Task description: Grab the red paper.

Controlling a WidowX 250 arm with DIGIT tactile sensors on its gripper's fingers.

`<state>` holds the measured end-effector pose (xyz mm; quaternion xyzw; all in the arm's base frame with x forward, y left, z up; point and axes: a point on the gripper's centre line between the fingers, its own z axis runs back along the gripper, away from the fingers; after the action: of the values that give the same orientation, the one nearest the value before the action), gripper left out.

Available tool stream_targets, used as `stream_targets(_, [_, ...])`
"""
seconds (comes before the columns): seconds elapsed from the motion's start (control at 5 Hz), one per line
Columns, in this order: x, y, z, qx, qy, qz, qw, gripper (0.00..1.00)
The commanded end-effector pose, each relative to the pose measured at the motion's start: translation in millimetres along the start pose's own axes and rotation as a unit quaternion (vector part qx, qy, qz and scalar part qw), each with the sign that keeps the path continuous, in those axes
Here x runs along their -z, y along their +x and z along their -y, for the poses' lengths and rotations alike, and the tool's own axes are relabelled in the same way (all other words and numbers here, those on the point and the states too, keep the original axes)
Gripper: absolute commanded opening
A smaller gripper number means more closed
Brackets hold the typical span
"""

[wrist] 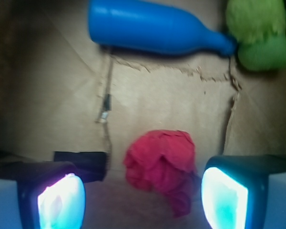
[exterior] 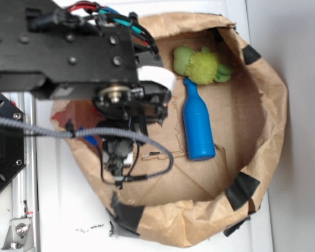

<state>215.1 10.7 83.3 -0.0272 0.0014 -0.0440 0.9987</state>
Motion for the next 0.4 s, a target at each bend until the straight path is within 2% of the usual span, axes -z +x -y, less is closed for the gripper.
stream_targets(0.0, [24.5,-6.4,-0.3,-0.006,-0.003,-0.004,1.000,1.00])
stream_targets(0.2, [22.5,-8.7,3.1,-0.006,-0.006,0.006,1.000,1.00])
